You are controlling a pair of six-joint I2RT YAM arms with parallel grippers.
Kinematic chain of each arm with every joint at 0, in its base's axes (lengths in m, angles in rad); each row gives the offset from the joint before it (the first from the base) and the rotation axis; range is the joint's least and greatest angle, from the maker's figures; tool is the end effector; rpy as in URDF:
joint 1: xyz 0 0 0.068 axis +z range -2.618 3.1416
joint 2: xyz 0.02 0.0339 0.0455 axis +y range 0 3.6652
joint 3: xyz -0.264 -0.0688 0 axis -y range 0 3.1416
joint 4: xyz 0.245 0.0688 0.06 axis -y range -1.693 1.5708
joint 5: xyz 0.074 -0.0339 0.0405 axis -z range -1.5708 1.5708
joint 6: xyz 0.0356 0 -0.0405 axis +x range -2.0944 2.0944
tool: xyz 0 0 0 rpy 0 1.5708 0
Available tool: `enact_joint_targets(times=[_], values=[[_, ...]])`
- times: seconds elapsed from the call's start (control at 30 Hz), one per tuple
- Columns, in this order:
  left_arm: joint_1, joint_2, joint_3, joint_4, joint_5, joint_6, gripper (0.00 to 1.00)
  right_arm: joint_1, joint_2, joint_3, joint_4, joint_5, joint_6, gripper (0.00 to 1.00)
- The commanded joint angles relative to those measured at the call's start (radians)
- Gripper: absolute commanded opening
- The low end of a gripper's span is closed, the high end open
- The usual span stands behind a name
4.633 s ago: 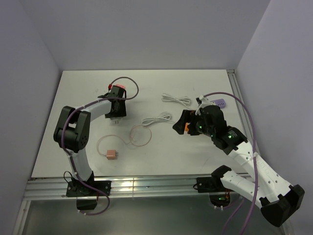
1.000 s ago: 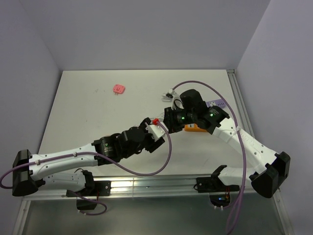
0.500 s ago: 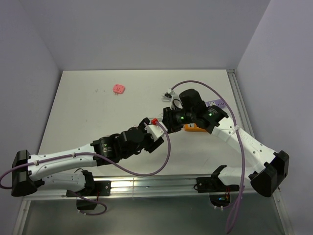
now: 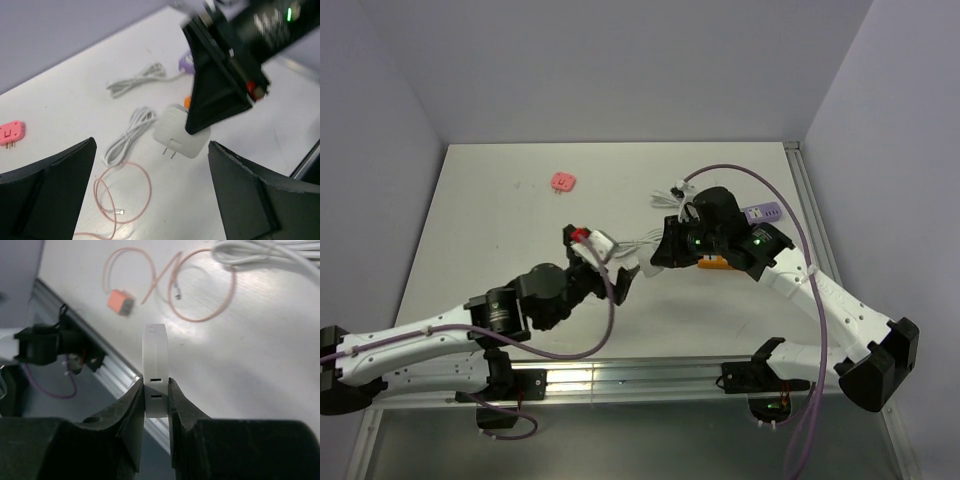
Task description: Insert the plug
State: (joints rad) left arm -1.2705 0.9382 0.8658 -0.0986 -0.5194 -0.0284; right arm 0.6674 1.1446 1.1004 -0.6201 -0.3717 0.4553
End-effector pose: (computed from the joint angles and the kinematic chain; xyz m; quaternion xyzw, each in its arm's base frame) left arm 0.0808 -0.2011 0.3507 0.2956 0.6975 -0.2200 0.6146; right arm 0.1826 0.1603 0.3369 -0.1740 0.8700 0.3697 0.2759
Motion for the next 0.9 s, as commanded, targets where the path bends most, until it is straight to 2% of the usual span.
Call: enact_joint_targets(times=[0.0, 0.17, 0.37, 0.43, 0.5, 0.57, 0.63, 0.7, 0.8, 0.87], values=[[0.0, -0.107, -0.011, 0.115, -0.158, -0.117, 0.99, -0.005, -0.042, -0.005, 0.007, 0.178, -0.012, 0.0], [0.057, -0.173, 0.012, 0.102, -0.185, -0.272, 1.0, -0.005, -0.115, -0.01, 0.008, 0.344, -0.136, 0.0], [0.114, -0.144, 0.007, 0.125, -0.238, -0.386, 0.99, -0.006, -0.109, 0.035, 0.013, 0.594, -0.426, 0.0], [0.149, -0.125, -0.008, 0.134, -0.202, -0.468, 0.99, -0.006, -0.077, 0.07, 0.002, 0.696, -0.541, 0.0], [0.229, -0.095, -0.02, 0.128, -0.078, -0.555, 0.99, -0.034, -0.019, 0.099, -0.013, 0.723, -0.68, 0.0], [0.258, -0.069, -0.024, 0.112, -0.026, -0.606, 0.98, -0.063, -0.005, 0.124, -0.006, 0.703, -0.749, 0.0], [0.276, -0.036, -0.025, 0.115, 0.033, -0.643, 0.98, -0.141, -0.008, 0.128, 0.003, 0.625, -0.892, 0.0], [0.287, -0.023, -0.025, 0.115, 0.093, -0.66, 0.97, -0.19, 0.006, 0.13, 0.004, 0.567, -0.958, 0.0], [0.29, -0.021, -0.03, 0.123, 0.149, -0.668, 0.96, -0.273, 0.067, 0.164, -0.112, 0.456, -1.197, 0.0], [0.292, -0.018, -0.018, 0.108, 0.16, -0.666, 0.96, -0.288, 0.086, 0.161, -0.139, 0.377, -1.265, 0.0]])
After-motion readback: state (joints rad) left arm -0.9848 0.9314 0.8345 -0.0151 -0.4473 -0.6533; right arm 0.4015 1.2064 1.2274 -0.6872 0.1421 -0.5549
